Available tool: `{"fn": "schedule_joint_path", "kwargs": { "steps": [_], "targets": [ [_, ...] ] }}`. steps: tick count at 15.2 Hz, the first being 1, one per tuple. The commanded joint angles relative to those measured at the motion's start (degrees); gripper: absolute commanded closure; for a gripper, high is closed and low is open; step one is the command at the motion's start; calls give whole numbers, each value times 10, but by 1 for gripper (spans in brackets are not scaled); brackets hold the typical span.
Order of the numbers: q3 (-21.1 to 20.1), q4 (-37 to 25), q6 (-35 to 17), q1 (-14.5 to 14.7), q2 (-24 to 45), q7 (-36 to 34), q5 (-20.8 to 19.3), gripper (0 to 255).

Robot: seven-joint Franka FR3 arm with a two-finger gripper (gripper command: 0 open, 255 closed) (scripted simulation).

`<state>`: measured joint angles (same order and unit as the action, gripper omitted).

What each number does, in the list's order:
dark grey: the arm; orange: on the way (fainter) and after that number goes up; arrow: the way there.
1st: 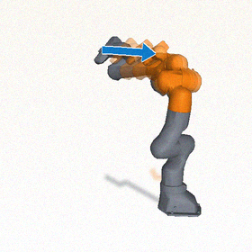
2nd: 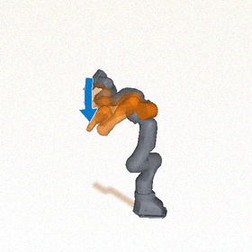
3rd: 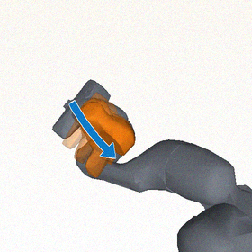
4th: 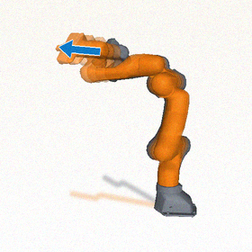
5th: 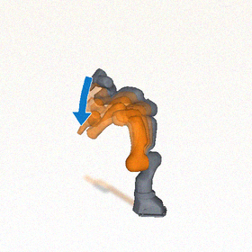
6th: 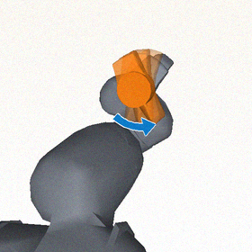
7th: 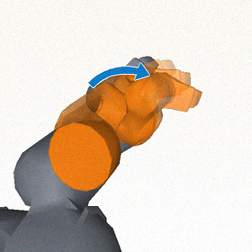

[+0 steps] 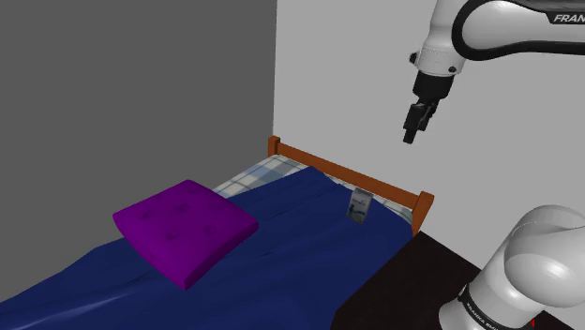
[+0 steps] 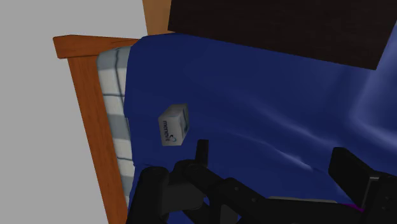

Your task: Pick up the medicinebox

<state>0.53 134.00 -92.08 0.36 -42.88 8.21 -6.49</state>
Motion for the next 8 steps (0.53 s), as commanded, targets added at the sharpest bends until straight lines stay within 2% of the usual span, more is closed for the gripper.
{"fn": "schedule_joint_path", "kwargs": {
  "steps": [1,8],
  "targets": [
    [0,0,0,0,0,0,0,0],
    [41,71,-137,-15,63,21,-18,0]
  ]
}}
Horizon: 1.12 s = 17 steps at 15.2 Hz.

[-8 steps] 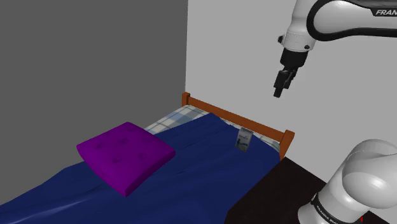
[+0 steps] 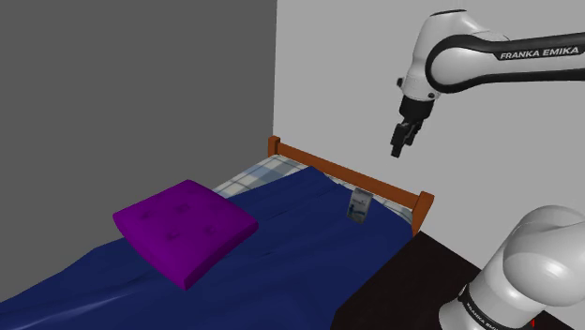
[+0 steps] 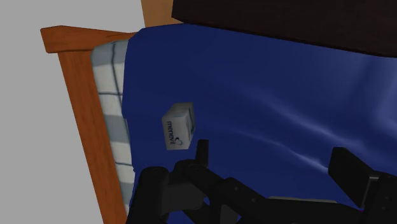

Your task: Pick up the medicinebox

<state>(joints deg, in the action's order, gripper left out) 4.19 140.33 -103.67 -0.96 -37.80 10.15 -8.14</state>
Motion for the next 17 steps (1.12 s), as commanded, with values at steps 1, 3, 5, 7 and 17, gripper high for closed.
{"fn": "schedule_joint_path", "kwargs": {
  "steps": [1,3,5,7,17],
  "targets": [
    [11,15,-42,-3,25,5,-4,0],
    [23,26,-82,-8,53,11,-8,0],
    [35,35,-123,-11,84,18,-11,0],
    [47,40,-163,-14,118,25,-13,0],
    [99,15,-350,-22,328,82,18,0]
  ]
}}
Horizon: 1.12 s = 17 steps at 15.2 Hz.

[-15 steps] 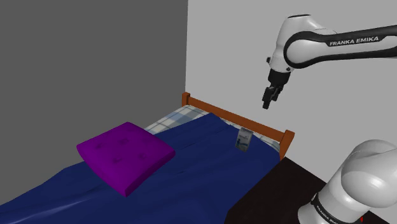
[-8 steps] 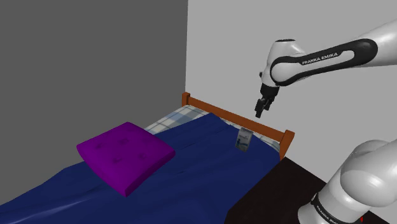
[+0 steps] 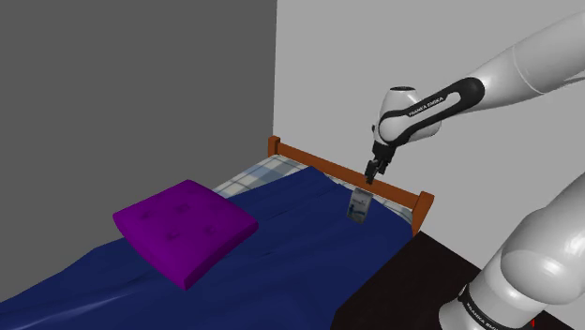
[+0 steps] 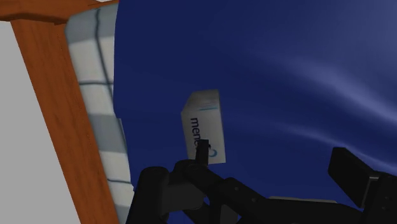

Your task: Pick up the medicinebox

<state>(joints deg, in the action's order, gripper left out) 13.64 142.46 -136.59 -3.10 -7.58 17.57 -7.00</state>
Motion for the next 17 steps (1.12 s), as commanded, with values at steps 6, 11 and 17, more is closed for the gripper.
{"fn": "schedule_joint_path", "kwargs": {
  "steps": [6,11,17],
  "targets": [
    [12,-60,-105,-13,168,68,72,0],
    [-5,-115,-146,-40,268,112,122,0],
    [-18,-120,-184,-49,311,123,140,0]
  ]
}}
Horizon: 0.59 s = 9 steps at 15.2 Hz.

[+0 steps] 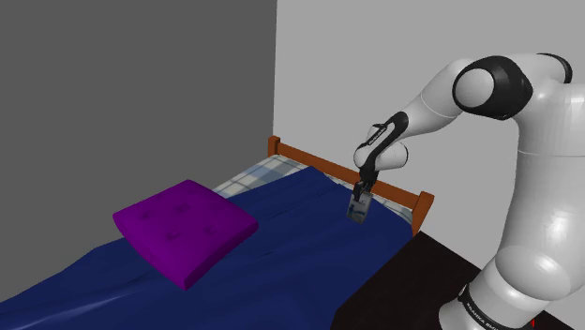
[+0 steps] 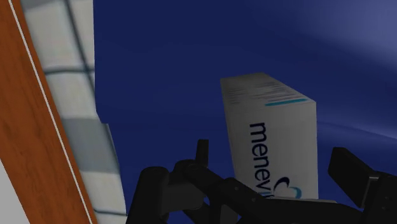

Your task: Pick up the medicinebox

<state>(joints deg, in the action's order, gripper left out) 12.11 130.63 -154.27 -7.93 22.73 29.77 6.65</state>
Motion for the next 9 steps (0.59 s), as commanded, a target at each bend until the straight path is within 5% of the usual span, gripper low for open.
{"fn": "schedule_joint_path", "kwargs": {
  "steps": [1,3,4,9],
  "targets": [
    [-6,-4,-16,-4,20,4,7,0],
    [-6,-4,-17,-4,20,4,7,0],
    [-7,-3,-17,-4,21,4,8,255],
    [-6,-4,-16,-4,20,4,7,255]
  ]
}}
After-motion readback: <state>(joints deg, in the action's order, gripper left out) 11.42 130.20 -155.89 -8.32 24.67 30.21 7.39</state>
